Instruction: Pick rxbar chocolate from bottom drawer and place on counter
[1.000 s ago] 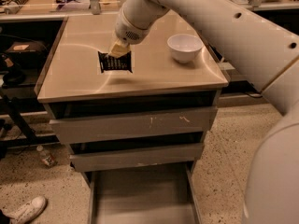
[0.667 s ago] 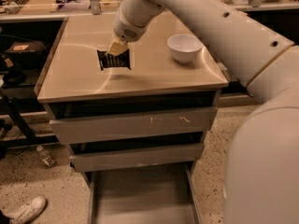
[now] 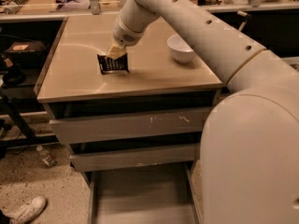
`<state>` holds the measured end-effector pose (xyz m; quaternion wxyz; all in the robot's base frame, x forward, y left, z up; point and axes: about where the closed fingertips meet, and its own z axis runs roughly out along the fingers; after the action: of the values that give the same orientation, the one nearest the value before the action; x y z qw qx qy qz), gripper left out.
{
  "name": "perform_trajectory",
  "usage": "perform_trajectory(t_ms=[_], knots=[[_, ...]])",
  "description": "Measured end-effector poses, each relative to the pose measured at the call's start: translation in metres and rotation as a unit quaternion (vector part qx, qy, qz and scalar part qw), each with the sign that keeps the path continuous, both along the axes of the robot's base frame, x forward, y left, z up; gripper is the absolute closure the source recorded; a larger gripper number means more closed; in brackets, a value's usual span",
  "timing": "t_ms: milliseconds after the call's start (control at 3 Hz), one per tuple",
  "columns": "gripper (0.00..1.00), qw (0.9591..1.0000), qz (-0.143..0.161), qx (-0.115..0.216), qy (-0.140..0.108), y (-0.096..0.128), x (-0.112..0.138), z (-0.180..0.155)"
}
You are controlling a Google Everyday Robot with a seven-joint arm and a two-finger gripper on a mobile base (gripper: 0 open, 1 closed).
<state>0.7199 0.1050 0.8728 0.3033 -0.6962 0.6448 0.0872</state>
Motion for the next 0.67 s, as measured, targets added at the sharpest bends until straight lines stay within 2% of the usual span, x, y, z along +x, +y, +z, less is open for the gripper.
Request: perform_trajectory(t_ms=[333, 667], knots=[[1.00, 0.9997, 0.011, 0.001, 0.024, 0.0045, 0.0081, -0.0387], [1.00, 0.9996, 0.011, 0.001, 0.024, 0.0046, 0.0081, -0.0390]])
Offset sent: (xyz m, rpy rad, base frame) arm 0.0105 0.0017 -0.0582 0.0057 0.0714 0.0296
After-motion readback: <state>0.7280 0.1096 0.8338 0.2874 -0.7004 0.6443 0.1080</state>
